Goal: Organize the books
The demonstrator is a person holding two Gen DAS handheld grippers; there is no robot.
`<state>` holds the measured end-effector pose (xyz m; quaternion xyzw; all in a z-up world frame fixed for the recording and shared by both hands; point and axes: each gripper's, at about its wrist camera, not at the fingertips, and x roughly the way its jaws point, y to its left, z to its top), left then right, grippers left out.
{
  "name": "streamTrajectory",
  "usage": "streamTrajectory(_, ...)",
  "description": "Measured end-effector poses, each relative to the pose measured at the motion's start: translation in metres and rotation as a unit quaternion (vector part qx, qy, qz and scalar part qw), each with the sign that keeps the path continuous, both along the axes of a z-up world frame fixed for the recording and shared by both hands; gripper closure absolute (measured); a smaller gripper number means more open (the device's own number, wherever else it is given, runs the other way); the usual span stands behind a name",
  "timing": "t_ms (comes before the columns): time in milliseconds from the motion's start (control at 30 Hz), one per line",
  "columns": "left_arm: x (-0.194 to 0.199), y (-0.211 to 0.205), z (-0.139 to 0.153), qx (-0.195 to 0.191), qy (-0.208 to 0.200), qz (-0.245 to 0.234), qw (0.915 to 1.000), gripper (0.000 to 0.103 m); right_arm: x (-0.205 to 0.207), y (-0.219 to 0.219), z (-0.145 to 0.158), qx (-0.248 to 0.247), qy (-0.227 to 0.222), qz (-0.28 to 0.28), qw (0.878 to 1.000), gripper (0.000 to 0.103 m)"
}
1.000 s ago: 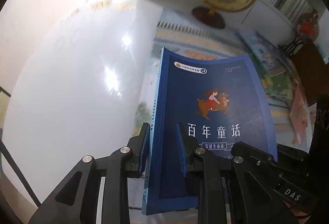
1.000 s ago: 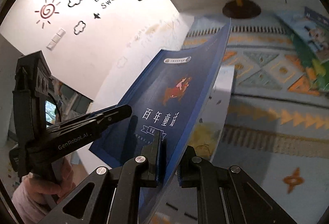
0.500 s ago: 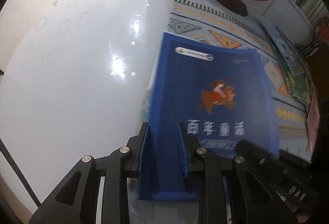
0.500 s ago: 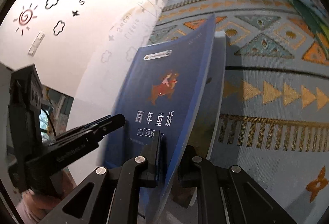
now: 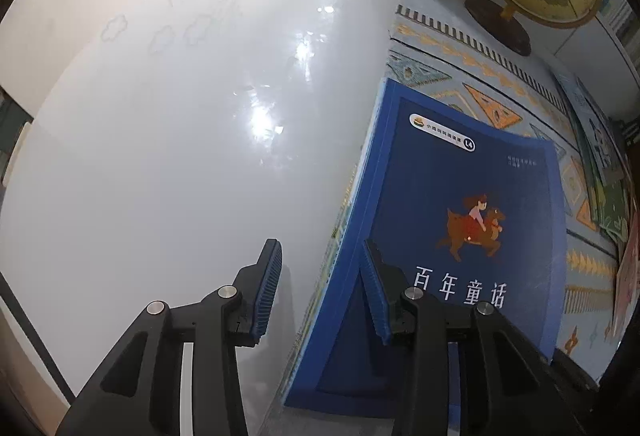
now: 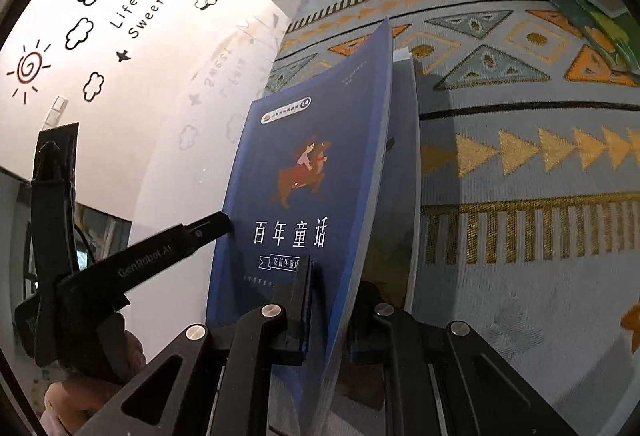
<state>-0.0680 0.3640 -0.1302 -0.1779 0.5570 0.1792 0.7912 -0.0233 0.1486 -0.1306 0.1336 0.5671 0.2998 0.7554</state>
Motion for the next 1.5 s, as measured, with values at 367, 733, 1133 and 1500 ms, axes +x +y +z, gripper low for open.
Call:
streamTrajectory(367, 0.006, -0.004, -0.001, 0.004, 0.007, -0.011, 0.9999, 0.064, 0.010, -0.001, -0.004, 0.017, 0.023, 0.009, 1.000, 0.084)
streamTrajectory(733, 0.007, -0.007, -0.001, 0.012, 0.007, -0.011, 0.9998, 0.063, 0.008, -0.030, 0.009, -0.046, 0.019, -0.031, 0.998, 0.052)
streamTrajectory(1133, 0.032, -0.074, 0.053, 0.045, -0.027, -0.088, 0.9947, 0.065, 0.039, -0.138, 0.033, 0.002, 0.045, -0.077, 0.996, 0.052)
streamTrajectory(1500, 0.090, -0.234, 0.107, 0.024, -0.074, -0.252, 0.9646, 0.057, 0.013, -0.332, 0.091, 0.066, -0.021, -0.198, 0.978, 0.052)
